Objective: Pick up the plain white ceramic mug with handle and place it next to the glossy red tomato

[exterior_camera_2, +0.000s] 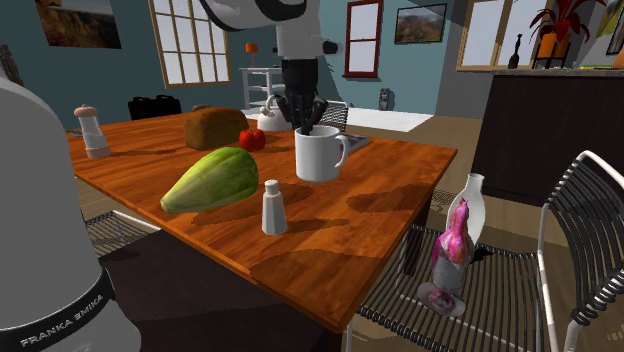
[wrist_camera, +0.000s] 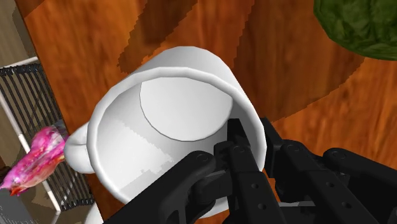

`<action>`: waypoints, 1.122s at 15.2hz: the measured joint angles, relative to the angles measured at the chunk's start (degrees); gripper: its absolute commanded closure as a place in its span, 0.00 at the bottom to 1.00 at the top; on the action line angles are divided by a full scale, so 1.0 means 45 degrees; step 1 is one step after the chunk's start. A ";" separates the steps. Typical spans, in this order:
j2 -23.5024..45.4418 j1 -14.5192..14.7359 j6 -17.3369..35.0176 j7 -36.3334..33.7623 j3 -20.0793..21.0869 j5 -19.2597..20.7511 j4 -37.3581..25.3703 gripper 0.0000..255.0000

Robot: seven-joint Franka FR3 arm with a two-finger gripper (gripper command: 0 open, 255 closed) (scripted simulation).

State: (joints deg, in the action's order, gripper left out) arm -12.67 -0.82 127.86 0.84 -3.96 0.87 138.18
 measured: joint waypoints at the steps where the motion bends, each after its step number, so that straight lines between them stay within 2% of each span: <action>1: -0.0085 -0.0008 -0.0177 0.0013 -0.0006 0.0008 -0.0092 1.00; 15: -0.0964 -0.0009 -0.2705 -0.0024 0.0039 0.0039 -0.1742 1.00; 17: -0.0783 0.0156 -0.2804 -0.0395 0.0293 -0.0033 -0.2019 1.00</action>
State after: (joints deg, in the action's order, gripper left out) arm -16.19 -0.11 115.24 -0.94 -2.64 0.72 129.09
